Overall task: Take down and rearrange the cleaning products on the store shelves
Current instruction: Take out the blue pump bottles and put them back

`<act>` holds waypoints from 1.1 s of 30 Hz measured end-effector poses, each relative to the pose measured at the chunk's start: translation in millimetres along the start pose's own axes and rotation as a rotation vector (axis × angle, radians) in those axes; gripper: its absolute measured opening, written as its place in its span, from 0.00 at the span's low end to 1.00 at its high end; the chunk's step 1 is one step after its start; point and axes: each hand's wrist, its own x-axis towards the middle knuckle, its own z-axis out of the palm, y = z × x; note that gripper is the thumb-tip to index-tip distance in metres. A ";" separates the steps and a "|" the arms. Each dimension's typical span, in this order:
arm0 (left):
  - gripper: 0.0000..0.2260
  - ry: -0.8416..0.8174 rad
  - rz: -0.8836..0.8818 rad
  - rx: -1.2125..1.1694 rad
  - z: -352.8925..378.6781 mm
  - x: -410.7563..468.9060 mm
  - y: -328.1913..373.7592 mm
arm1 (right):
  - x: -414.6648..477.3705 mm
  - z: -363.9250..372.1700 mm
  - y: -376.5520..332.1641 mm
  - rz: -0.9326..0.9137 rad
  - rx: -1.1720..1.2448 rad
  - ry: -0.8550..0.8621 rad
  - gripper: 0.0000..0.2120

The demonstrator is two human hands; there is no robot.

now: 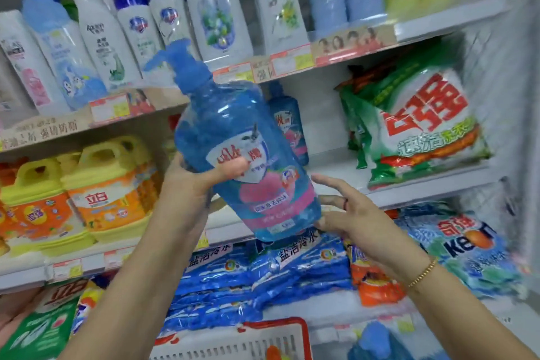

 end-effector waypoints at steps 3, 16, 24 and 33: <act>0.44 -0.127 0.116 0.243 34.1 20.0 2.3 | 9.6 -8.0 8.7 -0.134 -0.150 0.089 0.30; 0.40 -0.411 0.142 0.493 117.4 104.4 -80.1 | 86.7 -62.9 34.6 -0.372 -0.452 0.581 0.31; 0.35 -0.413 -0.119 0.286 116.4 160.8 -123.9 | 144.0 -73.4 34.5 -0.341 -0.663 0.698 0.48; 0.42 -0.132 -0.184 0.531 125.8 221.1 -162.9 | 212.5 -79.3 25.9 -0.070 -0.828 0.763 0.44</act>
